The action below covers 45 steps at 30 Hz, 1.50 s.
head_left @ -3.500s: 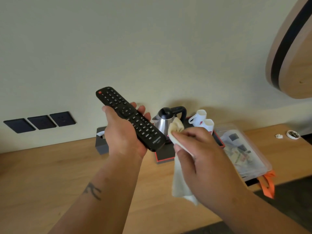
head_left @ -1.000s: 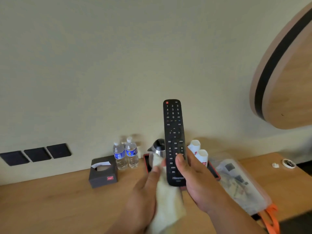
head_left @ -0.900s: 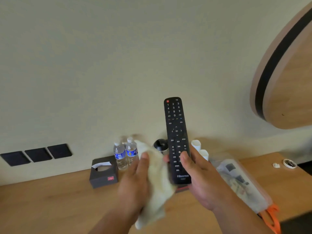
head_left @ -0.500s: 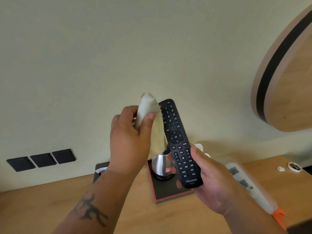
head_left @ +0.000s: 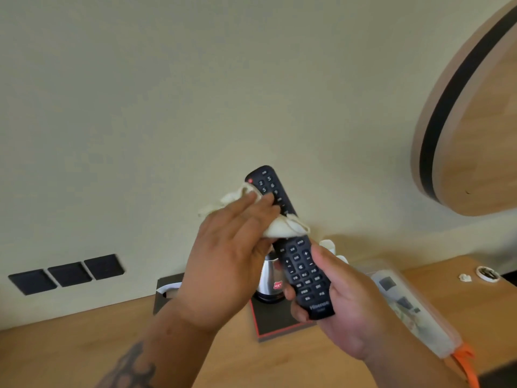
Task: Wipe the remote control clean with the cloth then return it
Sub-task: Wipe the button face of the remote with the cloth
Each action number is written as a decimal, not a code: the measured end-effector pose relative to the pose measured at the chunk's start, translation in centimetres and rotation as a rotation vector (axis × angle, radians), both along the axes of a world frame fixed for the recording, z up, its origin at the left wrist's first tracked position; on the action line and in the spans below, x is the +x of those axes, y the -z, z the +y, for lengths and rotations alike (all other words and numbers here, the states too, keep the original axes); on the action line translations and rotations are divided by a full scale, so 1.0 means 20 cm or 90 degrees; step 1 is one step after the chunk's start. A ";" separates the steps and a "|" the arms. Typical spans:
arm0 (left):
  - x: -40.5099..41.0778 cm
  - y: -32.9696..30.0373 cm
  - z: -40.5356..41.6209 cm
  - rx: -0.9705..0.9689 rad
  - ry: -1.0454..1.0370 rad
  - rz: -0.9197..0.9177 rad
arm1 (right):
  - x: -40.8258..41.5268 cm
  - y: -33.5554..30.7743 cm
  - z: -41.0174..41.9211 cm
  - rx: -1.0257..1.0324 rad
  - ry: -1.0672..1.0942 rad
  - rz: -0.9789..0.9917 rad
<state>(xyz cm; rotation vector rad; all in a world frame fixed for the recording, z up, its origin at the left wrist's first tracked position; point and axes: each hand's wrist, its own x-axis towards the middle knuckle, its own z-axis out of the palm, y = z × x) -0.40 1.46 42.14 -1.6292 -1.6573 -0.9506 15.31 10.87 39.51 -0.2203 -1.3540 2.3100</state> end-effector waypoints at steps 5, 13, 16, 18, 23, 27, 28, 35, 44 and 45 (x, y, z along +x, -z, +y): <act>0.06 0.02 -0.09 0.029 -0.024 -0.123 | 0.02 -0.04 0.06 -0.035 0.007 0.047; 0.07 -0.18 -0.09 -0.008 -0.050 -0.534 | 0.04 -0.03 0.07 -0.018 -0.055 0.038; 0.06 -0.21 -0.08 -0.027 -0.082 -0.536 | 0.05 -0.03 0.07 -0.031 -0.068 0.043; 0.05 -0.20 -0.08 -0.009 -0.099 -0.525 | 0.06 -0.03 0.08 -0.044 -0.075 0.050; 0.05 -0.17 -0.05 0.086 -0.103 -0.414 | 0.05 -0.02 0.07 -0.058 -0.094 0.055; 0.05 -0.19 -0.03 0.124 -0.070 -0.250 | 0.05 -0.01 0.06 -0.054 -0.117 0.037; 0.04 -0.20 -0.03 0.116 -0.073 -0.210 | 0.05 -0.01 0.06 -0.056 -0.120 0.035; -0.02 -0.17 -0.05 0.049 -0.106 0.035 | 0.06 -0.03 0.08 -0.031 -0.097 0.015; -0.08 -0.14 -0.09 0.031 -0.082 0.074 | 0.03 -0.02 0.08 -0.043 -0.095 0.003; -0.11 -0.16 -0.09 0.048 -0.095 0.072 | 0.04 -0.02 0.09 -0.041 -0.094 -0.002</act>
